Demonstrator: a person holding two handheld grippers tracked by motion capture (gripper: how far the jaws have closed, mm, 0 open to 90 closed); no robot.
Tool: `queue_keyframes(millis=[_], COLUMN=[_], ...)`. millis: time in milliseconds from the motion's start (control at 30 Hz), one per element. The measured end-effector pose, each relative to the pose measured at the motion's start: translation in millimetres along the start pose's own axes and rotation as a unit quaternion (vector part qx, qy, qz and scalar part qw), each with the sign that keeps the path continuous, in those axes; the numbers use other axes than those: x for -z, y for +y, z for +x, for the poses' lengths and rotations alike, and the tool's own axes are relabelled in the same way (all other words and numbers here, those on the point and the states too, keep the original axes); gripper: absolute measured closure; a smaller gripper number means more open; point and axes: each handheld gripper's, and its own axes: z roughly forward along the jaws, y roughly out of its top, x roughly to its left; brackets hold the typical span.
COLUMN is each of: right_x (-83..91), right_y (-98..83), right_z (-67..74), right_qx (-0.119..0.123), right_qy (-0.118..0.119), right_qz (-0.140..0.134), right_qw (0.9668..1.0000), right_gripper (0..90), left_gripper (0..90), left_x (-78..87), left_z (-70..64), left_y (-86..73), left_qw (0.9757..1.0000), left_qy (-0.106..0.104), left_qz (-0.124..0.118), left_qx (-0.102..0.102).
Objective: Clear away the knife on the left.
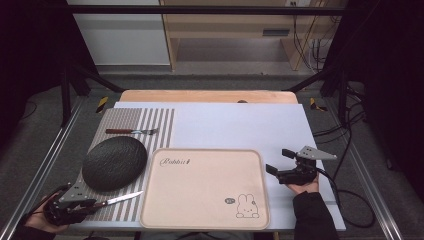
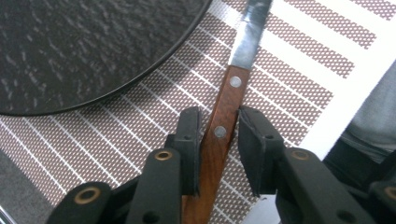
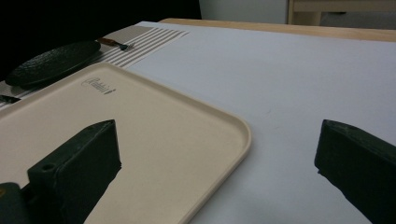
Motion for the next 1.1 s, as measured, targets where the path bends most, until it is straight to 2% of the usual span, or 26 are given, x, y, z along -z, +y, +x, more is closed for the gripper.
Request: queue_keyframes(millis=[200,233,300,400,633,867,900,1100], right_x=[-0.1,-0.1,0.0,0.2,0.4,0.5,0.6,0.4], right_y=[0.0,0.0,0.0,0.1,0.2,0.3,0.3,0.2], right_z=[-0.1,-0.1,-0.1,-0.3,-0.3,-0.3,-0.4,-0.3], right_qx=[0.0,0.0,0.0,0.0,-0.001,-0.002,-0.002,-0.002], right_qy=[0.0,0.0,0.0,0.0,-0.001,-0.001,-0.001,-0.001], right_qz=[0.0,0.001,0.001,0.001,0.0,0.001,0.0,0.001], right_qw=[1.0,1.0,1.0,1.0,1.0,1.0,1.0,1.0], right_gripper=[0.4,0.4,0.4,0.4,0.4,0.4,0.4,0.4], left_gripper=[72.9,72.1,64.8,64.6,69.8,72.8,74.6,76.8], left_x=[-1.7,-2.5,-4.5,-8.0,-9.5,-9.7,-9.8,-9.6], left_z=[-1.1,-0.8,0.7,1.5,-2.5,-7.3,-8.3,-10.5], left_y=[5.6,6.7,9.1,12.2,19.8,24.6,25.1,25.1], left_qw=[1.0,1.0,0.9997,0.9994,0.9992,0.999,0.999,0.9992], left_qy=[-0.006,-0.008,-0.015,-0.021,-0.013,0.0,-0.004,0.003], left_qz=[0.003,0.002,0.004,0.004,0.023,0.039,0.041,0.04], left_qx=[0.001,0.006,0.018,0.026,0.031,0.02,0.016,0.009])
